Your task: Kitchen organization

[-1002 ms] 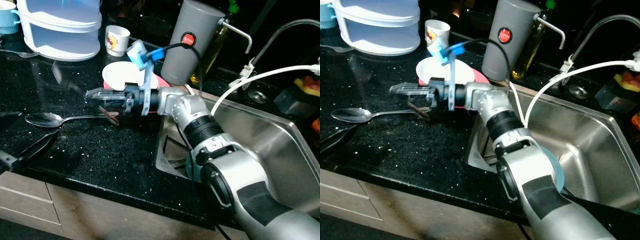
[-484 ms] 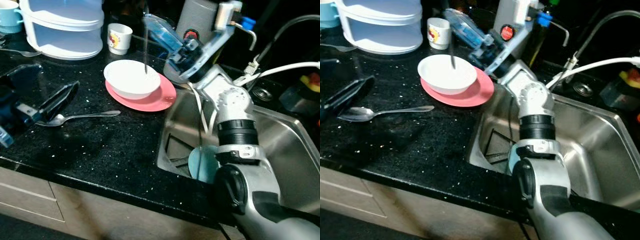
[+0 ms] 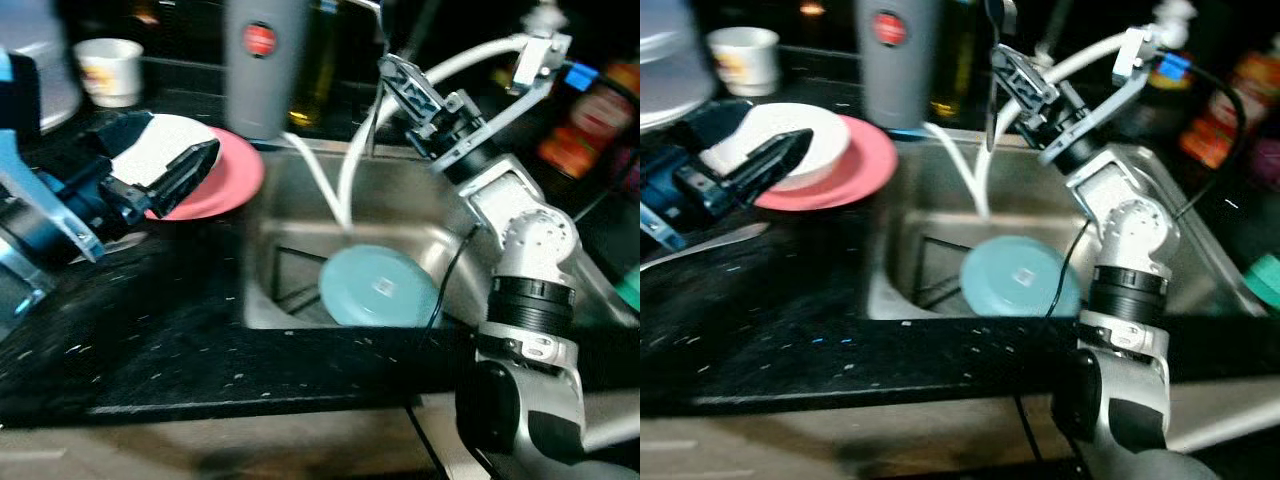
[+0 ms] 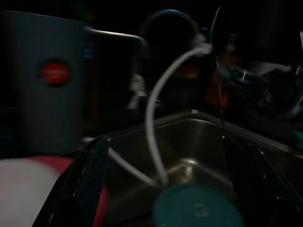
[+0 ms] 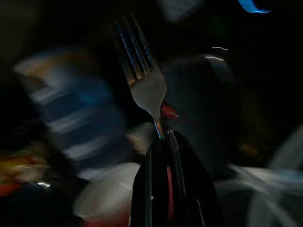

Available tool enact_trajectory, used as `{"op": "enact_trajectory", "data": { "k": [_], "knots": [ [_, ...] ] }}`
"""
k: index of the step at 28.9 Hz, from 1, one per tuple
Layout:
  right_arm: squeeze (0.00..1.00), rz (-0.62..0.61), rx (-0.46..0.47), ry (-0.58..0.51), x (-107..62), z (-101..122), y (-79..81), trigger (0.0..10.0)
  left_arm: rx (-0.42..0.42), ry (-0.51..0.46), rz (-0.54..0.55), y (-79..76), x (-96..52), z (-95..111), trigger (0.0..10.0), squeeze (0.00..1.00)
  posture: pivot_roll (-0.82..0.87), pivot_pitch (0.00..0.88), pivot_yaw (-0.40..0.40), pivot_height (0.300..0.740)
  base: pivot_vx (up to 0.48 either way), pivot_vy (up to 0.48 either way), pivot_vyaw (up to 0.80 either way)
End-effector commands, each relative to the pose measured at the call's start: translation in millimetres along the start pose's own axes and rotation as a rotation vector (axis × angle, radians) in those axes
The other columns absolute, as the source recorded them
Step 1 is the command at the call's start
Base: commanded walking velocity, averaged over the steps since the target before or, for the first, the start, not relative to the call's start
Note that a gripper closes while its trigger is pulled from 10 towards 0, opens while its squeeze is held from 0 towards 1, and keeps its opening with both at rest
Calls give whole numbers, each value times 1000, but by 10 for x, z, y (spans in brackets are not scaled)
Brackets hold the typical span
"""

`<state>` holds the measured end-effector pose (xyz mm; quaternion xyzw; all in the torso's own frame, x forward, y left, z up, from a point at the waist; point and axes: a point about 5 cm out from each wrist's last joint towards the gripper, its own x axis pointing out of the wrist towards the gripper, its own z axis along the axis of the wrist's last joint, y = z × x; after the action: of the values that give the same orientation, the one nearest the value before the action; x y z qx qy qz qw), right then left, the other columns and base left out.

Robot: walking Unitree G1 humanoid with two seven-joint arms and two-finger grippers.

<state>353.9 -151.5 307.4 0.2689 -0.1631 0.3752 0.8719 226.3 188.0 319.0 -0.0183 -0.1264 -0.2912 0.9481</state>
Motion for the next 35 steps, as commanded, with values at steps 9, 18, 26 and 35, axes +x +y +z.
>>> {"op": "enact_trajectory", "data": {
  "k": [9,18,26,35],
  "knots": [
    [0,-222,-569,481,-92,-450,-164,10000,-8,-3,-16,-85,112,-107,10000,0,135,0,-78,740,0,0,0],
    [0,-300,-950,877,-290,-870,-409,10000,43,25,-1,-66,132,-139,10000,0,152,0,-84,740,0,0,0],
    [1000,-300,-893,887,-322,-1077,-394,10000,78,89,16,-55,102,-258,10000,0,156,0,-80,740,0,0,0],
    [553,-265,-638,589,-138,-1046,-208,10000,99,116,20,-45,78,-298,10000,0,159,0,-68,740,0,0,0]
  ]
}}
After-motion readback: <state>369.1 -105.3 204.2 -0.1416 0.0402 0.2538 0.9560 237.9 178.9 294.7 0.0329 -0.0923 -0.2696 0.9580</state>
